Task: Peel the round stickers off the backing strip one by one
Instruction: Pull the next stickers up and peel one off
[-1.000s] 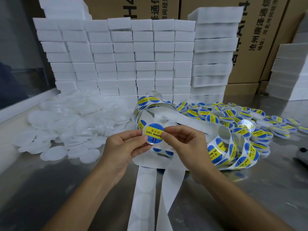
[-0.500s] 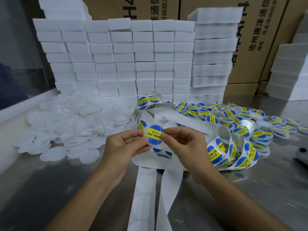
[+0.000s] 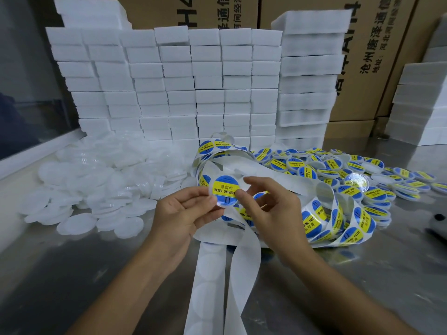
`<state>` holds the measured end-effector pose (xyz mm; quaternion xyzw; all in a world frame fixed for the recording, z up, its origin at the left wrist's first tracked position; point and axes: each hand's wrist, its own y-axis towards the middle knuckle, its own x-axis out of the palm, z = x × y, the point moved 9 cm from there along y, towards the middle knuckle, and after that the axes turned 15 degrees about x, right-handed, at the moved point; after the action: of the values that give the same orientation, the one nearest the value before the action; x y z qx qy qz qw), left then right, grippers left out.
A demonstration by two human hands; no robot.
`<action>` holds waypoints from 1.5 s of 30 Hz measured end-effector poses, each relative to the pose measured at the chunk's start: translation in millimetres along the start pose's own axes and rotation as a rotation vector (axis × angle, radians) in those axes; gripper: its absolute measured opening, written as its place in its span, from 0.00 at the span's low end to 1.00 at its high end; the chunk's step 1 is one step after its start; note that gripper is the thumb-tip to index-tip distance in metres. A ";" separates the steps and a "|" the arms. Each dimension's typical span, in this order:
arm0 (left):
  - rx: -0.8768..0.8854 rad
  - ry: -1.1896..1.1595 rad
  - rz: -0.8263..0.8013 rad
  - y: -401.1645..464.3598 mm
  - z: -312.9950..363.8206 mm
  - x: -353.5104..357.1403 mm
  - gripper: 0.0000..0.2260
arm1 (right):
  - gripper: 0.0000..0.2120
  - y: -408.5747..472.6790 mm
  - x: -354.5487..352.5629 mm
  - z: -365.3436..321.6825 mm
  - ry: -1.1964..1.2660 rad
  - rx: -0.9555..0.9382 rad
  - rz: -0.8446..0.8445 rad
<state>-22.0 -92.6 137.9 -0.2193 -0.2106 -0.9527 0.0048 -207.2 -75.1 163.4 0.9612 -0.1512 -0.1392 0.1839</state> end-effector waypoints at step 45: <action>0.026 0.258 -0.194 -6.4 -11.3 14.2 0.04 | 0.10 -2.4 20.4 4.1 0.129 0.141 -0.244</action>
<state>-40.2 -90.1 132.2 -0.0736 -0.2407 -0.9661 -0.0572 -189.3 -81.3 154.4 0.9899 -0.0306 -0.0875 0.1071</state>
